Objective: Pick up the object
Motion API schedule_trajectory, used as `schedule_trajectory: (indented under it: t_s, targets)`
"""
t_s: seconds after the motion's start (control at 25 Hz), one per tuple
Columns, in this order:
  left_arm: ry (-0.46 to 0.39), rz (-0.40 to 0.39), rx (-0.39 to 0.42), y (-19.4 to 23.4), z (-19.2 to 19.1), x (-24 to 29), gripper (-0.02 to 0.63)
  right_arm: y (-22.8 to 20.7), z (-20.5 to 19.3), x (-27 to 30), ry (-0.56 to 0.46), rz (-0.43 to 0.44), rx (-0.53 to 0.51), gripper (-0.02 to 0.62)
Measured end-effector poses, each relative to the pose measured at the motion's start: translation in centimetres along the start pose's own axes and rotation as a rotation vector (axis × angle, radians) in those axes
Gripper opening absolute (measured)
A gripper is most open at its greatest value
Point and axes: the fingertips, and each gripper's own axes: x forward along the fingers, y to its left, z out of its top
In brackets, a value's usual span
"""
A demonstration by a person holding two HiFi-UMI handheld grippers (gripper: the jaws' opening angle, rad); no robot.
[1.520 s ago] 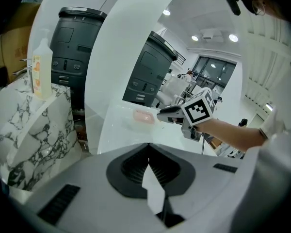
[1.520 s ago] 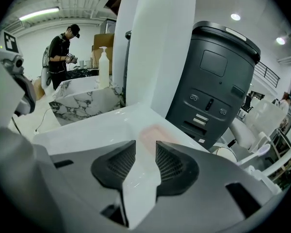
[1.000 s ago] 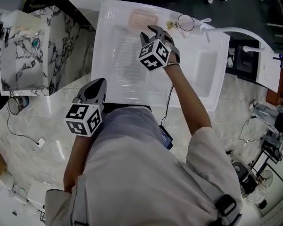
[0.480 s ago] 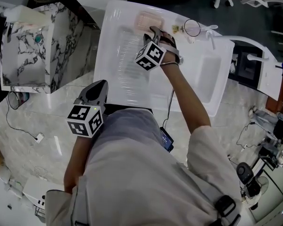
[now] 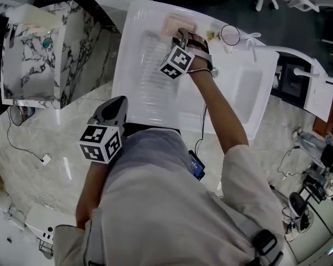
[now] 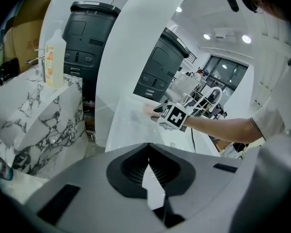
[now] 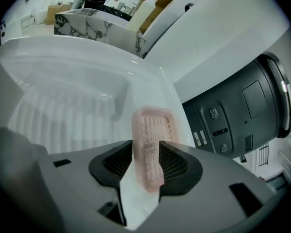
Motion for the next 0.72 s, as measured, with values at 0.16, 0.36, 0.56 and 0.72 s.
schedule_trajectory:
  t_s: [0.16,0.36,0.56,0.72]
  targets:
    - [0.006,-0.001,0.001,0.01,-0.15,-0.01,0.003,-0.14,0.11,0.53,0.006,0.004,-0.022,0.163]
    - [0.003,0.001,-0.012,0.54,-0.21,-0.07,0.003,-0.32,0.28,0.43,0.002,-0.034,-0.047,0.169]
    - [-0.004,-0.003,-0.017,0.5,-0.19,-0.06,0.003,0.2,0.08,0.46,0.003,-0.058,-0.06,0.15]
    - [-0.006,-0.003,-0.018,0.49,-0.27,-0.18,0.003,0.08,-0.04,0.11,0.011,-0.08,-0.079,0.14]
